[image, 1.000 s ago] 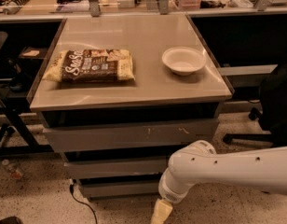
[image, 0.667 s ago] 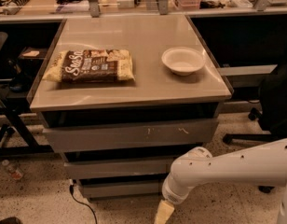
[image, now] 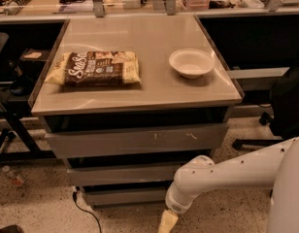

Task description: Open bottom drawer

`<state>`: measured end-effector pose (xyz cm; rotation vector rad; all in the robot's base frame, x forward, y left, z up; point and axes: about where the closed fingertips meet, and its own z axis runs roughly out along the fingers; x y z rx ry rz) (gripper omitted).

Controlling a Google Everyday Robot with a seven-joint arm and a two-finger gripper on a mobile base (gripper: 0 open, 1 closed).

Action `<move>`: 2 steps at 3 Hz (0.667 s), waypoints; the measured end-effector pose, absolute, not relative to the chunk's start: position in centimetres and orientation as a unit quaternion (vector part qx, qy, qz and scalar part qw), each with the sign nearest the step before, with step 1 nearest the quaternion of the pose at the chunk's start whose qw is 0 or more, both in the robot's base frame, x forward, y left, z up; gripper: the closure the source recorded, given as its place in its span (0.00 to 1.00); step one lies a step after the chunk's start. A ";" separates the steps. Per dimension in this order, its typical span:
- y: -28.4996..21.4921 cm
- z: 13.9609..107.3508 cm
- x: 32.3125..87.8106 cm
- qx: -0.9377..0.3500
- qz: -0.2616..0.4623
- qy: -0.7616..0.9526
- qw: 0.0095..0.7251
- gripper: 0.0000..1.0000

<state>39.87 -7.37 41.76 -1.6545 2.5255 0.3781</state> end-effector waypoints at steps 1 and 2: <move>-7.2 36.7 41.3 -0.530 0.125 0.837 0.047 0.00; -8.5 31.5 42.2 -0.506 0.122 0.853 0.040 0.00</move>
Offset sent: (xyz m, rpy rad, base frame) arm 0.0456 -0.0219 -0.1553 -0.0303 0.0113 -0.1446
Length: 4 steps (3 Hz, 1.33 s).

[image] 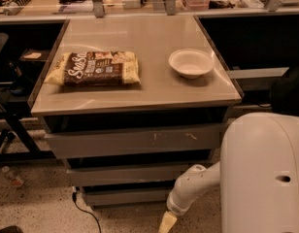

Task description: Open bottom drawer

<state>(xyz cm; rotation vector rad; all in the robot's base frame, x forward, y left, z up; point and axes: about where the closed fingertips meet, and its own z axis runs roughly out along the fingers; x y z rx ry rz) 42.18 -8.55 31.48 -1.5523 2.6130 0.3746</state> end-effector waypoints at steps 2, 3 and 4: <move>-8.0 30.0 43.0 -0.506 0.131 0.851 0.041 0.00; -8.7 27.6 45.3 -0.490 0.140 0.858 0.067 0.00; -10.0 25.4 47.4 -0.468 0.150 0.866 0.089 0.00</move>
Offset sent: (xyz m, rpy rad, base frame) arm 0.0244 0.0109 -0.0338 0.0398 0.0123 0.0027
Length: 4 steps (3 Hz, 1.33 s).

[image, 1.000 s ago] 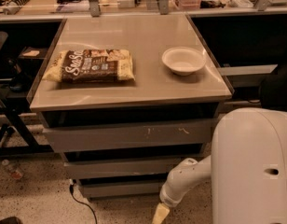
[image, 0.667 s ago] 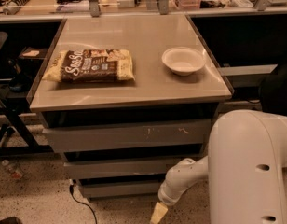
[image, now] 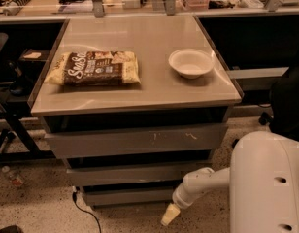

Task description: Open bottom drawer

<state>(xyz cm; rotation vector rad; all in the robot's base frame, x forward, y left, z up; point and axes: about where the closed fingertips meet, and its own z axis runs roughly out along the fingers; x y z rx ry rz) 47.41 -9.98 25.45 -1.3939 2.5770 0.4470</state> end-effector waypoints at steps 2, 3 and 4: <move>-11.3 22.4 51.2 -0.457 0.150 0.870 0.106 0.00; -11.2 21.7 52.8 -0.461 0.144 0.868 0.113 0.00; -11.1 21.1 52.7 -0.466 0.140 0.867 0.108 0.00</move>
Offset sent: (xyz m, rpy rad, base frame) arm 0.0665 -0.0175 -0.0424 0.0131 -0.0535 -0.0288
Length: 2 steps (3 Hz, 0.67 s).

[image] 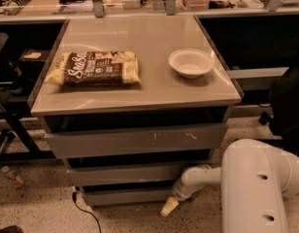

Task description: Open bottom drawer

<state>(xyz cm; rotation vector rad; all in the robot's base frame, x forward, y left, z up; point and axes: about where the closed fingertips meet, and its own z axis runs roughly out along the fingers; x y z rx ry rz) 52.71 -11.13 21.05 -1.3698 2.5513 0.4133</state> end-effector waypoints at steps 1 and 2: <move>-11.5 18.6 50.2 -0.476 0.138 0.866 0.062 0.00; -11.7 18.3 49.5 -0.478 0.136 0.866 0.047 0.00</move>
Offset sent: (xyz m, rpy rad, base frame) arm -0.0965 -0.0210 -0.0500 -0.1730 0.2498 0.0984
